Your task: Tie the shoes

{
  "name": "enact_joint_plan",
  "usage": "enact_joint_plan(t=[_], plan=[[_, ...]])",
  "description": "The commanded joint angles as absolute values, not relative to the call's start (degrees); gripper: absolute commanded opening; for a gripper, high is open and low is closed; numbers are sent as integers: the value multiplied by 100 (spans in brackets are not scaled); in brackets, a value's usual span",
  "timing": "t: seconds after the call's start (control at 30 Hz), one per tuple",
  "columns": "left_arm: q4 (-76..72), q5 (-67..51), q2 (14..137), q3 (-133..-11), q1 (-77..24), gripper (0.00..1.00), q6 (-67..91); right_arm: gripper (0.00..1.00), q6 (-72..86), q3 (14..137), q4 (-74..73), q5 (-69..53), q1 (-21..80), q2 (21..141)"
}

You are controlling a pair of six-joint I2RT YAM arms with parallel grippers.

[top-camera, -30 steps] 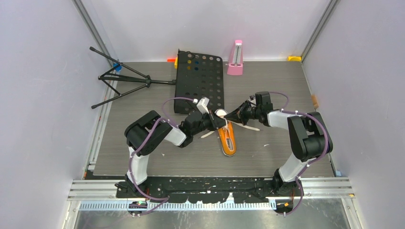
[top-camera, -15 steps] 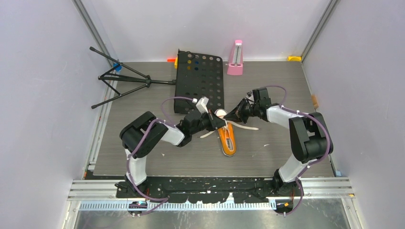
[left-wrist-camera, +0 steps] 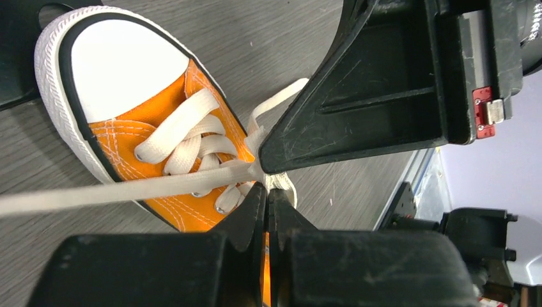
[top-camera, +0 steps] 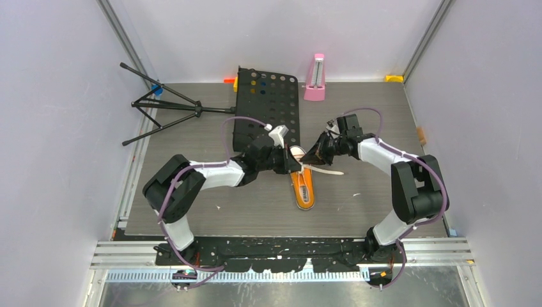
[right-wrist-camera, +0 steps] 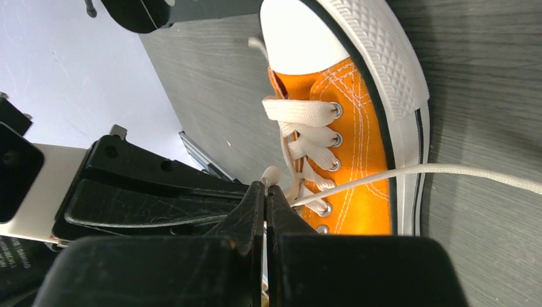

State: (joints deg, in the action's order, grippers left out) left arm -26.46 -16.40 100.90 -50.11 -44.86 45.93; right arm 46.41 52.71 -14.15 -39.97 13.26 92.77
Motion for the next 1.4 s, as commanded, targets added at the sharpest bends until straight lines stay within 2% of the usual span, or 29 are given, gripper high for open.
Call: enact_joint_plan(t=[0.0,0.23,0.4,0.43,0.53,0.6,0.73,0.8,0.93,1.07,1.37], plan=[[-1347,-2305,9573,-5350,-4402,0,4039,0,4155,5561,-1467,-3353,1222,9049],[-830,-2621,9602,-5655,-4289,0,3808,0,3934,5648,-1587,-3332,1239,9013],[151,-2520,9743,-6093,-4289,0,3508,0,3732,5615,-1662,-3161,1291,8936],[275,-2541,9787,-6185,-4289,1,3475,0,3720,5590,-1637,-3141,1292,8929],[315,-2576,9812,-6222,-4289,15,3463,0,3812,5502,-1503,-3247,1292,8946],[282,-2557,9789,-6203,-4289,20,3469,0,3891,5449,-1444,-3302,1292,8955],[207,-2517,9745,-6155,-4289,25,3373,0,4246,5280,-1159,-3486,1292,8934],[164,-2565,9764,-6160,-4289,23,3327,0,4372,5212,-1036,-3552,1292,8935],[-16,-2575,9728,-6140,-4289,8,3176,0,4503,5152,-945,-3619,1288,8927],[81,-2366,9492,-6126,-4289,0,2950,0,4646,5088,-832,-3708,1304,8902],[490,-2388,9317,-6371,-4289,0,2435,0,4903,5010,-738,-3721,1588,8742]])
